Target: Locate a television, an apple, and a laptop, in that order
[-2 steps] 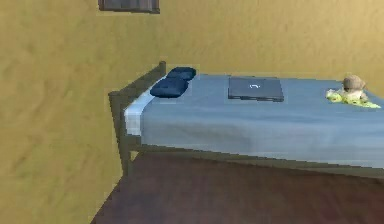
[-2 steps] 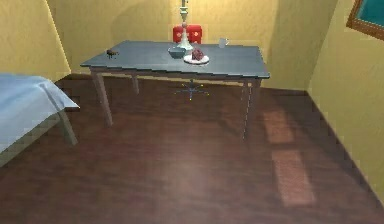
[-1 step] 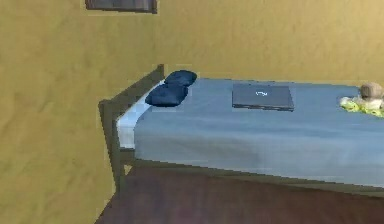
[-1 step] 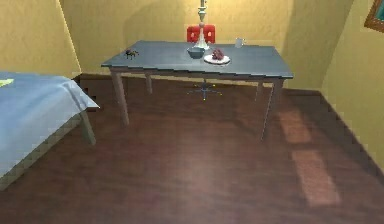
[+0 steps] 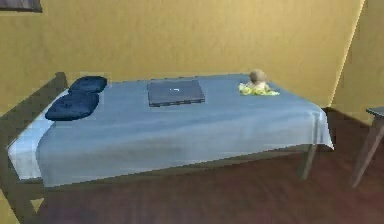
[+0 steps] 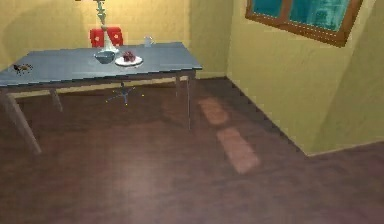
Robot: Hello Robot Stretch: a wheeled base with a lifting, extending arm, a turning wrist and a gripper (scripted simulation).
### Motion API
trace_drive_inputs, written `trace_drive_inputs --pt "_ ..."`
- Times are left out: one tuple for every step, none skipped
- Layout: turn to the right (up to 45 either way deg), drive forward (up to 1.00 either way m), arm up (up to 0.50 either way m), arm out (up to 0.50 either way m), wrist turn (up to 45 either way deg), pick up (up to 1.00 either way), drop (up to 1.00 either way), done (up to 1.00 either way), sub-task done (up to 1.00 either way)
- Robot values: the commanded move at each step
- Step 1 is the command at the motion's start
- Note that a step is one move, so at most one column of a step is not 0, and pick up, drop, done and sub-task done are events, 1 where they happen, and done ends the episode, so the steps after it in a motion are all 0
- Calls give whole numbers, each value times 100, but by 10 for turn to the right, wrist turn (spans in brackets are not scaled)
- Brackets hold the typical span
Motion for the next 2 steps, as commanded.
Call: trace_drive_inputs --pt "0 65 0 0 0 0 0 0 0" --pt "0 0 0 0 0 0 0 100 0"
